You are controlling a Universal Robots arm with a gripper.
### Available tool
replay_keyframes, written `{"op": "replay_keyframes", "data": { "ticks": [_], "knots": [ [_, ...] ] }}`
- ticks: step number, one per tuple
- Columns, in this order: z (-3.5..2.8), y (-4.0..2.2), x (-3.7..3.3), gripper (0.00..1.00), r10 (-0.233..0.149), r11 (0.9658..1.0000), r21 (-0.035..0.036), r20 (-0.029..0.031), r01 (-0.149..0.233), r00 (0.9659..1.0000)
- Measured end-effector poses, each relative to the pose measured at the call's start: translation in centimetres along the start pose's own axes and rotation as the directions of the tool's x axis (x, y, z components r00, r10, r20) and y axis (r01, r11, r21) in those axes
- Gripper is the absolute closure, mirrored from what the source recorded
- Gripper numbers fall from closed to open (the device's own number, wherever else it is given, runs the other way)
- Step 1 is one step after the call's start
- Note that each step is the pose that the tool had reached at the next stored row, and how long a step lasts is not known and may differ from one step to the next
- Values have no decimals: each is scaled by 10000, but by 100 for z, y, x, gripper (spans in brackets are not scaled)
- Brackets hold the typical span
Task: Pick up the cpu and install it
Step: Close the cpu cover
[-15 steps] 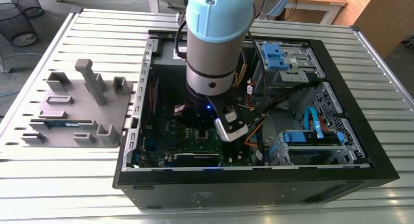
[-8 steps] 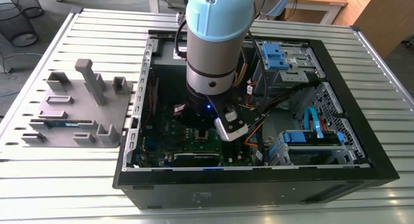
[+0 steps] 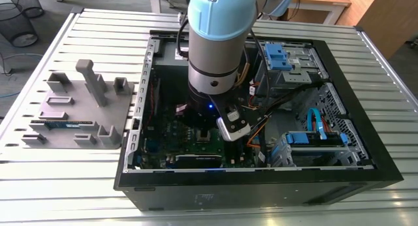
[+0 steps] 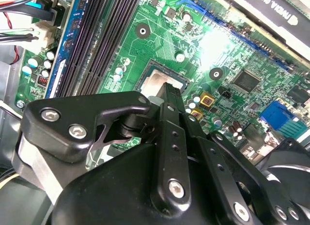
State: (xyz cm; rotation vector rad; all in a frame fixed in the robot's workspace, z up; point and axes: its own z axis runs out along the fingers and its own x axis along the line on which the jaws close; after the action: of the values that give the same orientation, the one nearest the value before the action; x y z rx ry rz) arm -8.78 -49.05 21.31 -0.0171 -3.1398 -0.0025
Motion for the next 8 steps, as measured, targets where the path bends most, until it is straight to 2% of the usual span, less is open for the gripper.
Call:
{"op": "replay_keyframes", "data": {
  "ticks": [1, 8],
  "knots": [
    [-2, 15, 0, 89, 0, 10000, -1, 0, 0, 10000],
    [-3, 15, -7, 89, 1, 10000, 2, 0, -1, 10000]
  ]
}}
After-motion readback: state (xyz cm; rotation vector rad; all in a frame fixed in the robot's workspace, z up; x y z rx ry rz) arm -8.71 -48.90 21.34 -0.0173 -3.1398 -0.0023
